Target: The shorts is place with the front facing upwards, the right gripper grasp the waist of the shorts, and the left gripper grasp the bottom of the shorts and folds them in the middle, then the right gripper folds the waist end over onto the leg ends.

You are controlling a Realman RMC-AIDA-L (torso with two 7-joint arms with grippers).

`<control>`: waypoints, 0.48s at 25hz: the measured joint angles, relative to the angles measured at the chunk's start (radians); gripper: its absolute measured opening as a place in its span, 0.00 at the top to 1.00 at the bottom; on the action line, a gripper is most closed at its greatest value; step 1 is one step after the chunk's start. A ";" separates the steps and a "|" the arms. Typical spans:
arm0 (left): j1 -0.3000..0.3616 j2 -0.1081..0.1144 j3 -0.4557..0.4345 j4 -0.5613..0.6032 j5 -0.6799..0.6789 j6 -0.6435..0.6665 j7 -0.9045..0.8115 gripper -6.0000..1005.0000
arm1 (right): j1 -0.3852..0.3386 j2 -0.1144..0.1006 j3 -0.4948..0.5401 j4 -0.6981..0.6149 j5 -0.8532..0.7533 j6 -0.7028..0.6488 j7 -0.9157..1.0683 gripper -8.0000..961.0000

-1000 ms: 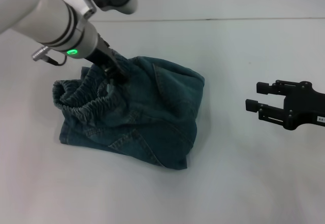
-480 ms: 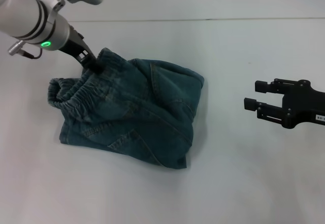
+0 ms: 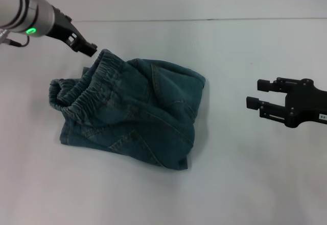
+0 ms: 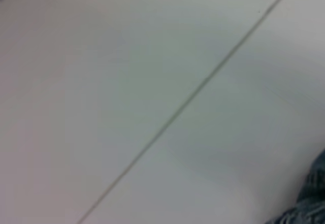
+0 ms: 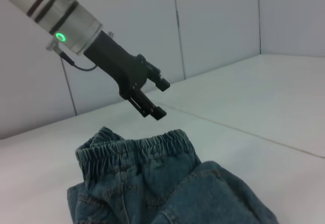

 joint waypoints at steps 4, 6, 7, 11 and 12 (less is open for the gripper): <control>0.033 -0.031 -0.026 0.115 -0.013 0.059 0.000 0.07 | 0.006 0.000 0.027 -0.003 0.002 -0.025 0.004 0.38; 0.055 -0.045 -0.051 0.179 -0.069 0.101 0.012 0.07 | 0.011 -0.001 0.040 -0.004 0.002 -0.040 0.006 0.38; 0.064 -0.046 -0.057 0.198 -0.101 0.114 0.018 0.07 | 0.015 -0.001 0.046 -0.004 0.002 -0.047 0.007 0.38; 0.110 -0.045 -0.143 0.263 -0.391 0.217 0.117 0.07 | 0.028 -0.002 0.059 -0.006 -0.003 -0.060 0.009 0.38; 0.121 -0.044 -0.187 0.264 -0.487 0.255 0.163 0.07 | 0.032 -0.003 0.059 -0.006 -0.004 -0.063 0.010 0.38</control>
